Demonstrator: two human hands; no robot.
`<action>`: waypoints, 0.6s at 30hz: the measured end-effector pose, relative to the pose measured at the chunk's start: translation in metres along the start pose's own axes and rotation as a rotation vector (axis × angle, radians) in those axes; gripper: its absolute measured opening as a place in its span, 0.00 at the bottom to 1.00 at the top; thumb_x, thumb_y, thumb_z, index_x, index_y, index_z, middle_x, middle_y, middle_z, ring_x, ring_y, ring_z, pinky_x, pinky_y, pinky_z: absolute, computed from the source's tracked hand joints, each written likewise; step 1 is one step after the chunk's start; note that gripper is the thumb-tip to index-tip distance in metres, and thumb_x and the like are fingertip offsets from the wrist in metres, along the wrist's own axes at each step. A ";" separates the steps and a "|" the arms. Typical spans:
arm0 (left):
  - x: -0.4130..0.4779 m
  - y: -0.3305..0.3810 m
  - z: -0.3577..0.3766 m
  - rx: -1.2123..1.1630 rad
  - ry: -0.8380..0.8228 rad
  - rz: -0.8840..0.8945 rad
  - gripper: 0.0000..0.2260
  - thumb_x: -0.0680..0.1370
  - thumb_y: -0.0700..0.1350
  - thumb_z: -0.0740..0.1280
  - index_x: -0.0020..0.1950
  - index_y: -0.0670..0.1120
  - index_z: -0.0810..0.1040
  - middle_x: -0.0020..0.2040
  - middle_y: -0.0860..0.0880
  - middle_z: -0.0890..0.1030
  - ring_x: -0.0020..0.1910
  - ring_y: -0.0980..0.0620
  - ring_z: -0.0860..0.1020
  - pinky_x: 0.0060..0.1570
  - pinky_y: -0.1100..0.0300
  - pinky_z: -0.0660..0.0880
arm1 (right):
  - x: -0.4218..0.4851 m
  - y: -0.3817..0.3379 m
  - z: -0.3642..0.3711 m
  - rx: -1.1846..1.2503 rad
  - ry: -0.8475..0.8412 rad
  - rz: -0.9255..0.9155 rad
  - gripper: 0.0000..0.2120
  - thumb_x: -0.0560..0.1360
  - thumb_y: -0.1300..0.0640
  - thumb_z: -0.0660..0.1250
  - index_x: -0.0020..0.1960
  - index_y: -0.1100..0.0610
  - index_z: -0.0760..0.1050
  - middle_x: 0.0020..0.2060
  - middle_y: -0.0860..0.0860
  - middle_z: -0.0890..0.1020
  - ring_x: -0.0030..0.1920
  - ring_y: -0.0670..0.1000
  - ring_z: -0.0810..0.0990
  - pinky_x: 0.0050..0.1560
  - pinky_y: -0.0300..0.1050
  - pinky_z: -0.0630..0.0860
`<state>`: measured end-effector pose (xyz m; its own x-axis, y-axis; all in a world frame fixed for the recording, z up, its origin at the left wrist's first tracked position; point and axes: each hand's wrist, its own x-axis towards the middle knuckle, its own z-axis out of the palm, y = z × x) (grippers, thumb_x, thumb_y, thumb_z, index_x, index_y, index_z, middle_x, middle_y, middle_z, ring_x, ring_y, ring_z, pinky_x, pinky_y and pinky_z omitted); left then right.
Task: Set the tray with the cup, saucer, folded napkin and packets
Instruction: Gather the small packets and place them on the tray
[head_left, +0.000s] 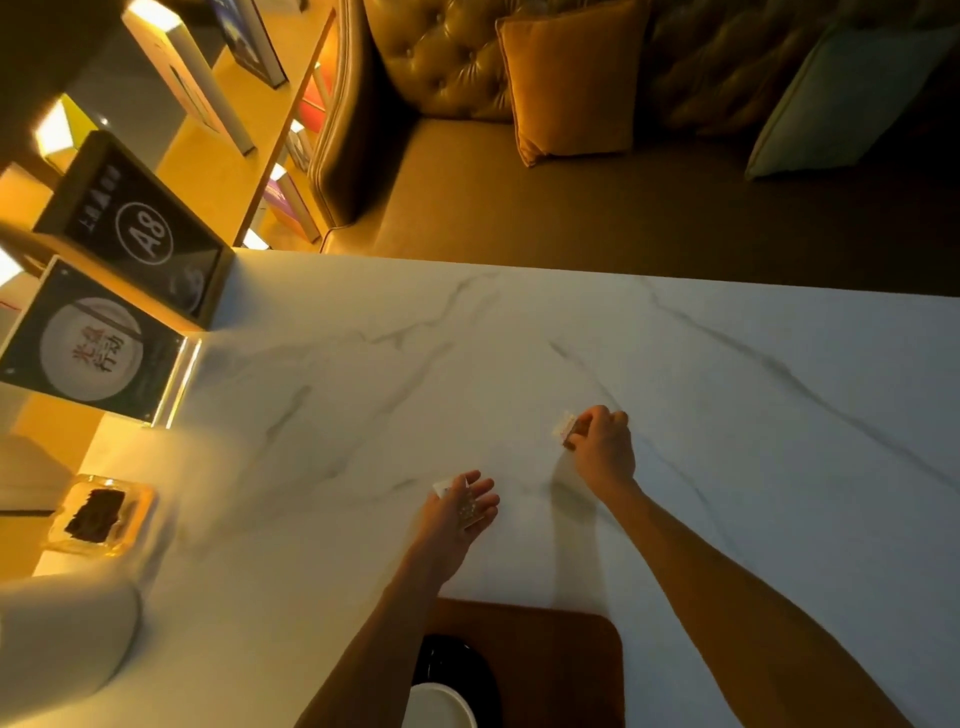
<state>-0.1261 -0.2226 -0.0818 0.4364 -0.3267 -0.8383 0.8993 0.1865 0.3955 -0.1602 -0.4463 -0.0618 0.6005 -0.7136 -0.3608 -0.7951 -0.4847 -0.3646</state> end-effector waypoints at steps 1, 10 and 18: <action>0.002 0.000 -0.001 -0.033 -0.004 -0.021 0.14 0.83 0.49 0.59 0.59 0.39 0.74 0.50 0.41 0.81 0.42 0.45 0.80 0.46 0.52 0.78 | 0.001 0.001 0.001 0.027 -0.018 0.018 0.15 0.75 0.55 0.68 0.58 0.60 0.71 0.59 0.61 0.72 0.55 0.62 0.77 0.53 0.54 0.78; -0.002 -0.005 0.008 -0.095 -0.030 -0.067 0.18 0.82 0.55 0.57 0.57 0.40 0.73 0.47 0.41 0.80 0.41 0.45 0.79 0.48 0.51 0.76 | -0.044 0.011 0.028 0.506 -0.169 0.090 0.13 0.71 0.53 0.74 0.49 0.56 0.73 0.43 0.51 0.79 0.46 0.53 0.79 0.41 0.39 0.74; -0.017 -0.024 0.009 0.070 -0.259 0.061 0.29 0.79 0.60 0.61 0.63 0.34 0.76 0.57 0.36 0.81 0.55 0.42 0.81 0.54 0.52 0.78 | -0.103 -0.010 0.039 0.644 -0.375 -0.006 0.10 0.73 0.54 0.72 0.50 0.56 0.75 0.42 0.50 0.81 0.37 0.47 0.81 0.33 0.34 0.77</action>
<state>-0.1551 -0.2296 -0.0737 0.4744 -0.5445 -0.6917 0.8668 0.1521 0.4748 -0.2108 -0.3482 -0.0544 0.6851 -0.4351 -0.5842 -0.6536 -0.0130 -0.7567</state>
